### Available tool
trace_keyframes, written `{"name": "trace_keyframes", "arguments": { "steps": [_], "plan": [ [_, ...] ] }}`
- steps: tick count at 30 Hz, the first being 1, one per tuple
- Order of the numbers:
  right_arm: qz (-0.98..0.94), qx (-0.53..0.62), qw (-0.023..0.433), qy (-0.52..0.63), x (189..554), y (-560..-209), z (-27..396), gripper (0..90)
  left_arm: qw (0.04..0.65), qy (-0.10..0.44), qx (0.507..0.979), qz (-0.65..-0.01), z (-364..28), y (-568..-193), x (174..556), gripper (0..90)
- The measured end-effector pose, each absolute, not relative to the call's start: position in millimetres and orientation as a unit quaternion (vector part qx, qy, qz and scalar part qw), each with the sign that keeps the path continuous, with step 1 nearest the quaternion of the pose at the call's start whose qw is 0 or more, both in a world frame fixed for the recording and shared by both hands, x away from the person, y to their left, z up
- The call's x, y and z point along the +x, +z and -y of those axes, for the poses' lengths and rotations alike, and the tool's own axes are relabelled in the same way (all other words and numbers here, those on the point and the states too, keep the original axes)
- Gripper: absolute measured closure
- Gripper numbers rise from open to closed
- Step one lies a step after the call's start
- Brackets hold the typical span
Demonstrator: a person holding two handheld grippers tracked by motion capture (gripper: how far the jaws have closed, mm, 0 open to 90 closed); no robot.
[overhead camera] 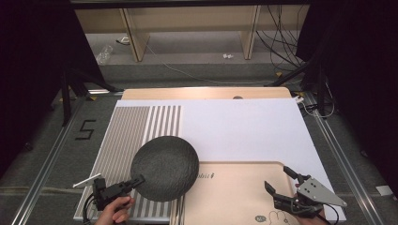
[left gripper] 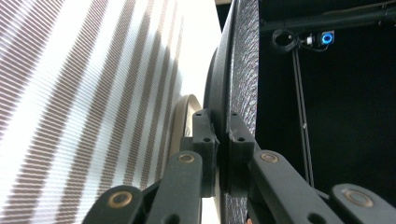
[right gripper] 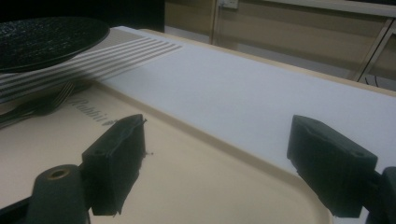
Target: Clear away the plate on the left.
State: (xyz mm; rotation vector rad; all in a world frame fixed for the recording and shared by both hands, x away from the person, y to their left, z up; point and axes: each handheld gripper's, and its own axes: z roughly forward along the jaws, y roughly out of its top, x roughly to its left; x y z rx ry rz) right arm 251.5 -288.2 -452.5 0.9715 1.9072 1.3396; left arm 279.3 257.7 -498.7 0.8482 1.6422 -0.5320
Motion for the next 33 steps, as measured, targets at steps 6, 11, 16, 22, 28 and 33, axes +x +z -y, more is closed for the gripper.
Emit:
{"name": "trace_keyframes", "arguments": {
  "steps": [6, 11, 16, 22, 28, 33],
  "plan": [
    [-0.719, 0.367, 0.304, 0.506, 251.6, -452.7, 287.8, 20.1, 0.568, -0.238, 0.38, -0.69, -242.9, -496.5, 281.7, 85.1],
    [-0.72, 0.367, 0.304, 0.505, 251.3, -452.4, 288.6, 20.1, 0.564, -0.249, 0.387, -0.685, -231.2, -495.5, 283.0, 85.0],
    [-0.719, 0.368, 0.303, 0.505, 251.5, -452.7, 288.5, 20.1, 0.562, -0.26, 0.396, -0.678, -220.4, -494.4, 283.5, 84.9],
    [-0.72, 0.367, 0.303, 0.505, 251.1, -452.4, 288.9, 20.1, 0.553, -0.267, 0.415, -0.671, -206.8, -494.2, 285.3, 84.9],
    [-0.719, 0.368, 0.303, 0.507, 251.2, -452.3, 288.9, 20.1, 0.545, -0.276, 0.432, -0.663, -194.3, -494.4, 286.2, 84.8],
    [-0.719, 0.368, 0.303, 0.506, 251.0, -452.1, 289.3, 20.1, 0.538, -0.285, 0.445, -0.657, -183.7, -494.9, 287.3, 85.0]
  ]
}}
